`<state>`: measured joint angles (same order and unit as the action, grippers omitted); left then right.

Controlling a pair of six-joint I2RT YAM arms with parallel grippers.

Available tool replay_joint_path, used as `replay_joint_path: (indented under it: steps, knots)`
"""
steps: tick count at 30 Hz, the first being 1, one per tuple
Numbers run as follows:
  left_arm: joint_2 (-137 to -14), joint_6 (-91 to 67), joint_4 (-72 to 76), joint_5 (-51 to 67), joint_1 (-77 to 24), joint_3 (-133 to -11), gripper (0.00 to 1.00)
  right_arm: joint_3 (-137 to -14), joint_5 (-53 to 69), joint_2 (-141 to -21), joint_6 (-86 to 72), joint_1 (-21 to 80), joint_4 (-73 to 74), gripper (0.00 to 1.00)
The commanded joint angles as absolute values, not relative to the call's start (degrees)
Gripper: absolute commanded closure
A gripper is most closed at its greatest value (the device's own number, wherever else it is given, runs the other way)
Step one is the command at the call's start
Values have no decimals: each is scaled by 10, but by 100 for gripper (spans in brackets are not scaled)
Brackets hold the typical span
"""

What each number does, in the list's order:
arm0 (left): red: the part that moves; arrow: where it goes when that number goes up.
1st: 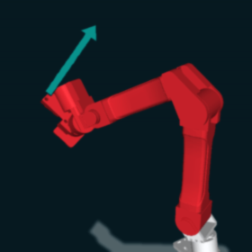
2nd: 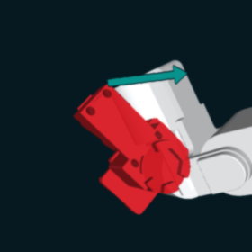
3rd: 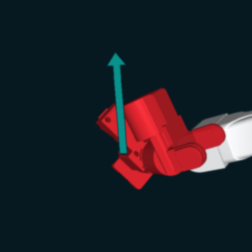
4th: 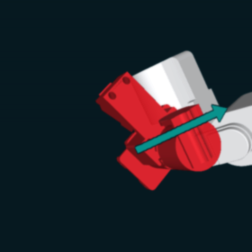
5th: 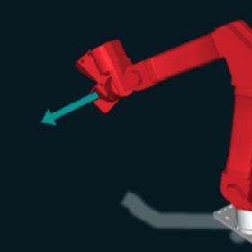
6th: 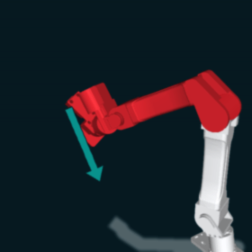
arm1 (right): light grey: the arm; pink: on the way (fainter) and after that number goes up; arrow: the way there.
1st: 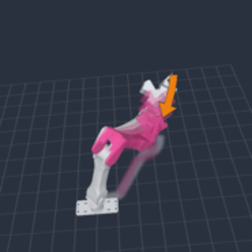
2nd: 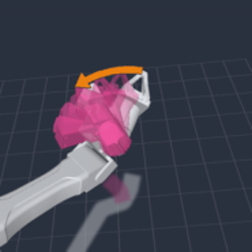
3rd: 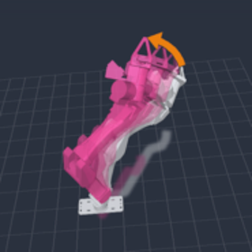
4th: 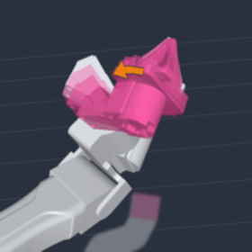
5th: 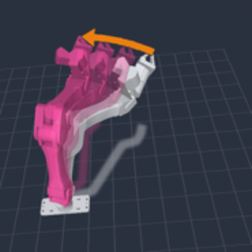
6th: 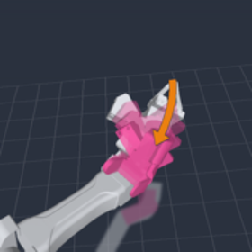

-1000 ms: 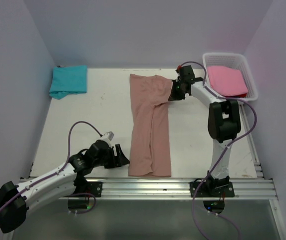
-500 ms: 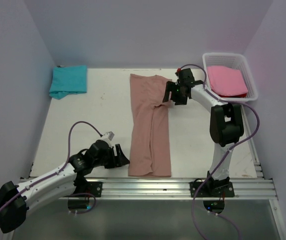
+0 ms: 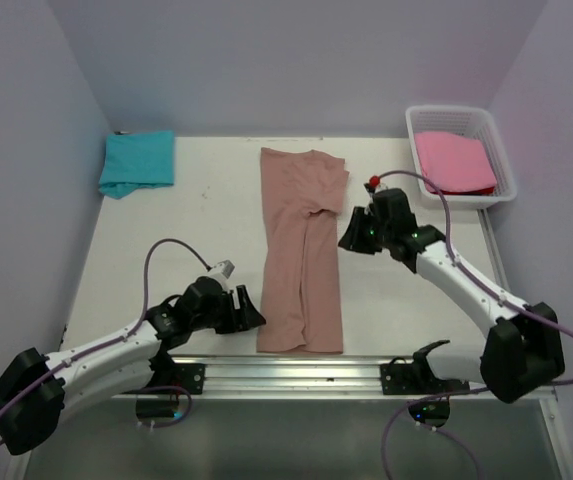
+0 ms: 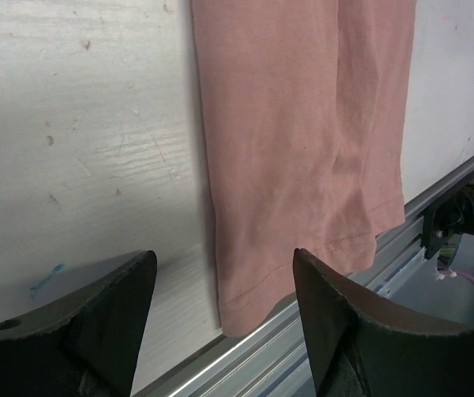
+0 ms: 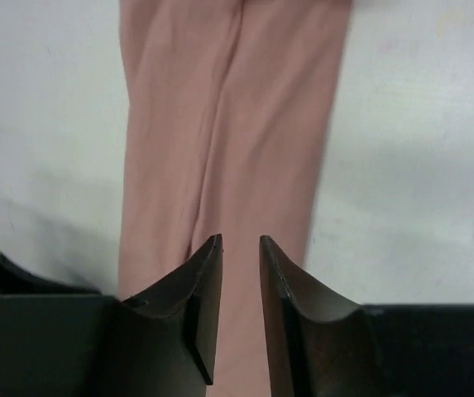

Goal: Fold and stack the t-shirts
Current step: Rotate the tshirt 90 degrees, then grab the bottom of the folded rectangular tshirt with both arms

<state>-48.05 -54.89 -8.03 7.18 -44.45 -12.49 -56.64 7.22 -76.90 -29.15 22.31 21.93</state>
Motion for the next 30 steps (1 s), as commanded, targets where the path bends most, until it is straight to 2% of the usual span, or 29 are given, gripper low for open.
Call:
replay_joint_path:
  steps: [1,4,7,8,11,15,23,30]
  knots:
    - [-518,-531,-47,83,-448,-115,28,-441,99,-691,-358,246,200,75]
    - [-527,-527,-37,92,-448,-113,28,-352,125,-611,-401,264,212,74]
    - [-527,-526,-38,102,-448,-109,28,-292,142,-557,-439,273,231,66]
    - [-526,-526,-40,105,-448,-109,28,-275,143,-530,-446,275,238,60]
    - [-525,-526,-47,109,-448,-105,28,-258,143,-495,-467,277,266,52]
    - [-529,-540,-33,134,-449,-86,28,-247,173,-497,-490,279,279,47]
    - [-570,-610,51,206,-472,-36,29,-242,209,-544,-526,281,304,46]
    - [-596,-640,56,196,-521,-43,30,-216,234,-551,-551,303,336,48]
